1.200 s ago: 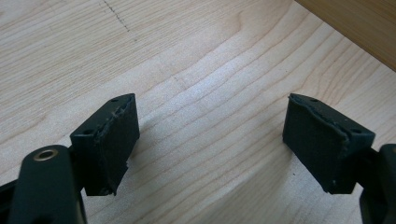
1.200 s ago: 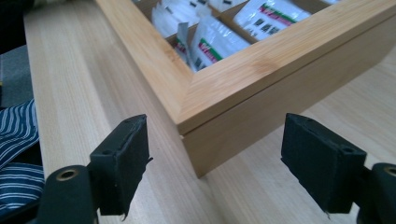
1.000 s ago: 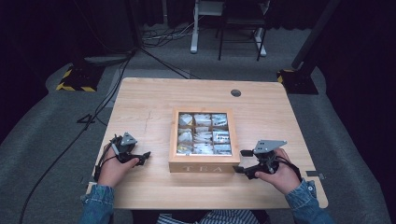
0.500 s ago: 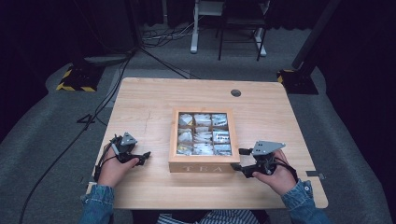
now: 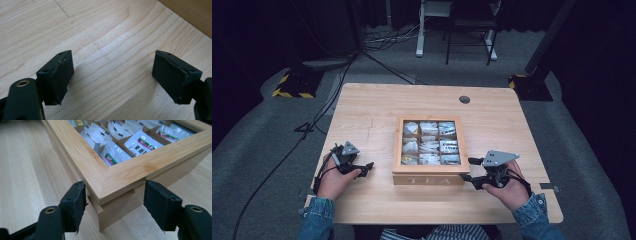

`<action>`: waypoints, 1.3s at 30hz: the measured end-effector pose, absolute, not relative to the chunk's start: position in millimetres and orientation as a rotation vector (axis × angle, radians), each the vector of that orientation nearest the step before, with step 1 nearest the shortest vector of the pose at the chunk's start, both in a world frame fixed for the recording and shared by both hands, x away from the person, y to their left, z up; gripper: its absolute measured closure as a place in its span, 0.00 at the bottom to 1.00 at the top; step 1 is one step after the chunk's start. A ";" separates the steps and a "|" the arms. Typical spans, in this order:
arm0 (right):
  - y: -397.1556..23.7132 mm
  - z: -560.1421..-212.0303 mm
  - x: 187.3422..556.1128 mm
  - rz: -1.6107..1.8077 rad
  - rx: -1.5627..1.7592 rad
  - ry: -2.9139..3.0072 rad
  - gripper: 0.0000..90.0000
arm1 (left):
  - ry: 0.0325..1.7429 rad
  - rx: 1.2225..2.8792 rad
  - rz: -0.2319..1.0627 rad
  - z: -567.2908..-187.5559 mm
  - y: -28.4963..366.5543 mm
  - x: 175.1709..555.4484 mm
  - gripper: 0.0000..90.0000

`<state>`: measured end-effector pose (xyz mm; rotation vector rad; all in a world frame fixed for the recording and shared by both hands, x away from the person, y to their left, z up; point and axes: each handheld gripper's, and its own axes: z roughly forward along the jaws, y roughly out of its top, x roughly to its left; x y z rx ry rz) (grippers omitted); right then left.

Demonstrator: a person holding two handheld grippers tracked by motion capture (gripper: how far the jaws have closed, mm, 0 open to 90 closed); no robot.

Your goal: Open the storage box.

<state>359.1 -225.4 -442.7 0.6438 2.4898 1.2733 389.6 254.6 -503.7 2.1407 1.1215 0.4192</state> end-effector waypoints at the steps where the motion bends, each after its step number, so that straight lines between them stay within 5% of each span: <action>1: -225.2 -441.1 358.6 1.267 0.634 2.483 0.39 | 1.120 2.140 0.420 -503.8 254.5 389.9 0.20; 18: -227.9 -412.5 359.6 1.362 0.626 2.379 0.40 | 1.127 2.141 0.414 -503.7 252.2 392.3 0.19; 28: -230.2 -398.3 365.9 1.428 0.641 2.328 0.45 | 1.128 2.121 0.400 -501.5 251.5 396.0 0.30; 39: -230.8 -378.1 377.3 1.516 0.661 2.243 0.48 | 1.068 2.105 0.399 -480.7 240.4 397.6 0.30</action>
